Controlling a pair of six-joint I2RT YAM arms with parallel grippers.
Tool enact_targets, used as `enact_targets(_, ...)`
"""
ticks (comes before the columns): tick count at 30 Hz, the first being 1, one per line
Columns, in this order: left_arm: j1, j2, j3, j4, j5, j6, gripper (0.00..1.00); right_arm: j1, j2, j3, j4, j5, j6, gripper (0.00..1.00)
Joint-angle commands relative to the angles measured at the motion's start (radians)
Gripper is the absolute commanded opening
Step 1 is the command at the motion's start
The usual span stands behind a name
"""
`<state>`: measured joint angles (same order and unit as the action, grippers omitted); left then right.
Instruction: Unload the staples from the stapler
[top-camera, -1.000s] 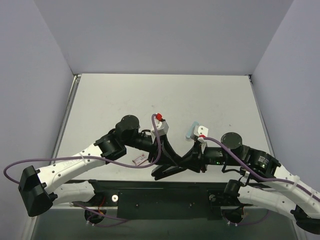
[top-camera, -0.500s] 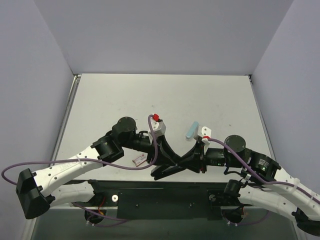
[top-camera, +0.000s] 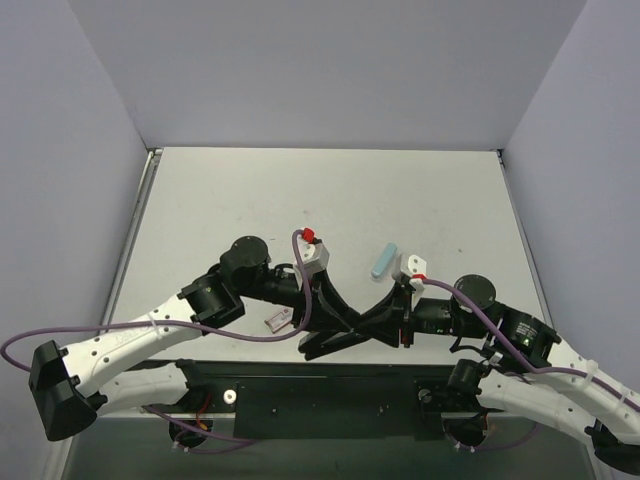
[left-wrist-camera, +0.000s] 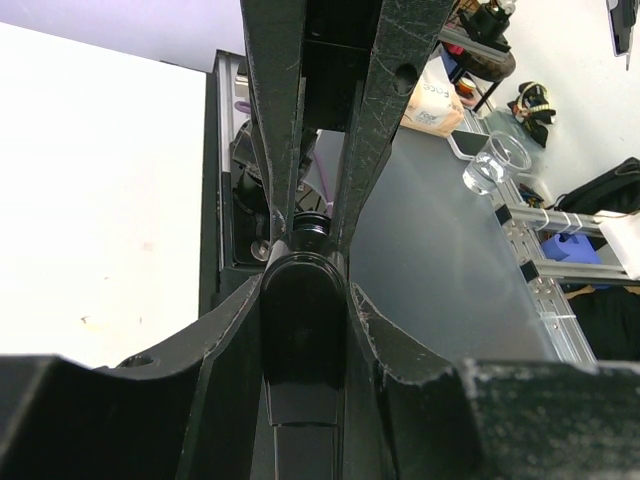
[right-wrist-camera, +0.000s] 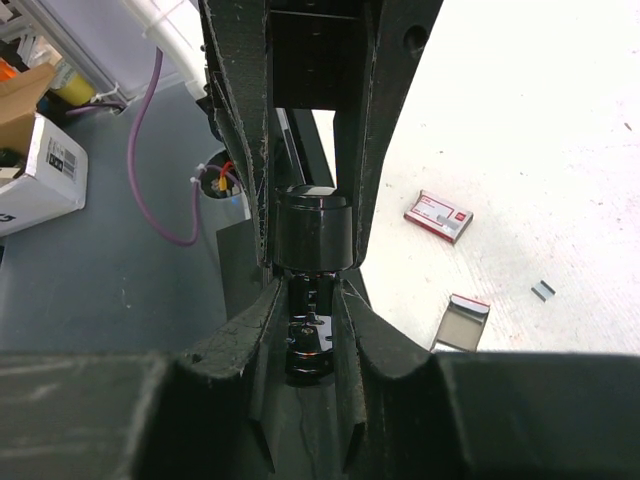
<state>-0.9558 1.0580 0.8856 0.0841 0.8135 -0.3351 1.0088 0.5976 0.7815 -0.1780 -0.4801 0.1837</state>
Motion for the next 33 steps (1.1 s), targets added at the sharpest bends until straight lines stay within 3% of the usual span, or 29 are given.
enact_targets(1,0.028,-0.113,0.049,0.197,-0.122,-0.027,0.00,0.013,-0.005,-0.033,-0.198,-0.121,0.016,0.00)
enact_targets(14,0.028,-0.151,0.047,0.240,-0.195,-0.047,0.00,0.020,0.005,-0.057,-0.152,-0.127,0.042,0.00)
enact_targets(27,0.023,-0.109,0.029,0.189,-0.238,-0.022,0.00,0.020,0.013,0.041,-0.178,0.107,0.077,0.00)
enact_targets(30,0.022,-0.089,0.048,0.152,-0.238,-0.016,0.00,0.021,0.031,0.079,-0.216,0.179,0.080,0.08)
enact_targets(33,0.020,-0.076,0.053,0.129,-0.244,0.005,0.00,0.020,0.037,0.111,-0.235,0.216,0.066,0.22)
